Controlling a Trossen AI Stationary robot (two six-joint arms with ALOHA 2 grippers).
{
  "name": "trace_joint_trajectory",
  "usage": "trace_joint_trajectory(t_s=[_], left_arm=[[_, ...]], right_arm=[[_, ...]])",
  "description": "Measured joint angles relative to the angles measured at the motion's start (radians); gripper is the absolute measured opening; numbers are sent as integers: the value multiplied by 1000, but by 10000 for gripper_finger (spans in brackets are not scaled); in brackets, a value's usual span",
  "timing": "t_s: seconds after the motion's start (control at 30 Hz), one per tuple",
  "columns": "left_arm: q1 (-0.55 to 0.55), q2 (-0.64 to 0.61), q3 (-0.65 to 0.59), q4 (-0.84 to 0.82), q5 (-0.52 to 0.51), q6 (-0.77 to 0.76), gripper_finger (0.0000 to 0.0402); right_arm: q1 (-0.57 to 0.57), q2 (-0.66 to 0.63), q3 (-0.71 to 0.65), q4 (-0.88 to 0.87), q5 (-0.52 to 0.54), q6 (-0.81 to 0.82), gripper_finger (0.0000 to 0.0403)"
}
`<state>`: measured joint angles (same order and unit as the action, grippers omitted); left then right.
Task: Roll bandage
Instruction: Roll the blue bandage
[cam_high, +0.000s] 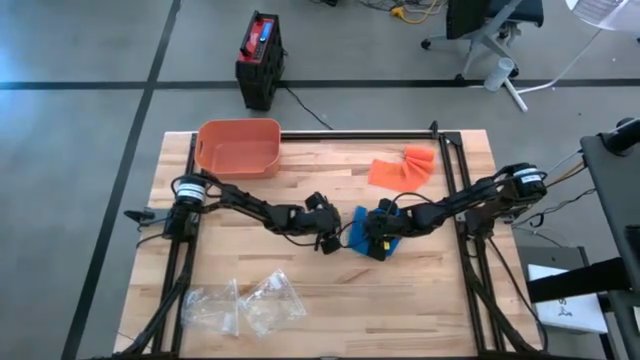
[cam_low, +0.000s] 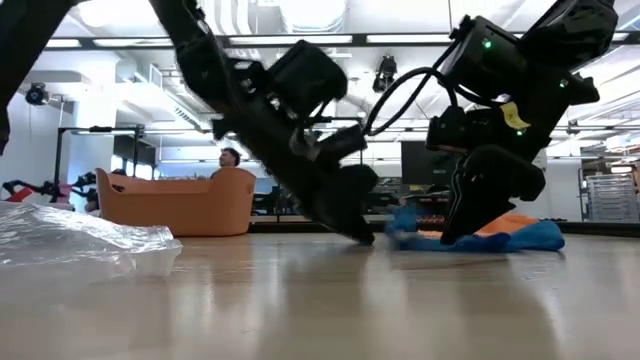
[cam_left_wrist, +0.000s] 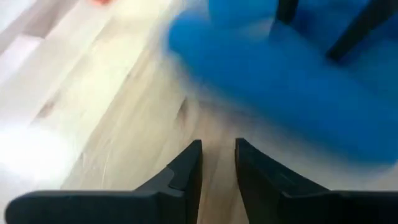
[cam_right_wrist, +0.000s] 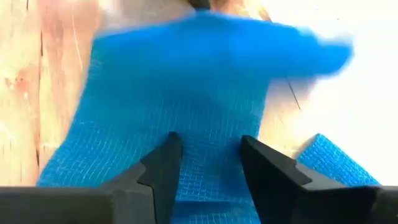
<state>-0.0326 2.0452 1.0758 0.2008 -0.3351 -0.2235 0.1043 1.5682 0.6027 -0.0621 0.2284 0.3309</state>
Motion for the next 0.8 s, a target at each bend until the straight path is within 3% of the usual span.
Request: trace_joint_trajectory(t_s=[0.43, 0.57, 0.8], left_arm=[[-9, -84, -76, 118, 6, -22, 83], [-12, -94, -41, 274, 98, -13, 86], [-11, -37, 109, 248, 137, 31, 98]], right_arm=[[0, -10, -5, 19, -1, -14, 155], [0, -10, -5, 23, -1, -16, 162], [0, -54, -6, 17, -6, -34, 166]])
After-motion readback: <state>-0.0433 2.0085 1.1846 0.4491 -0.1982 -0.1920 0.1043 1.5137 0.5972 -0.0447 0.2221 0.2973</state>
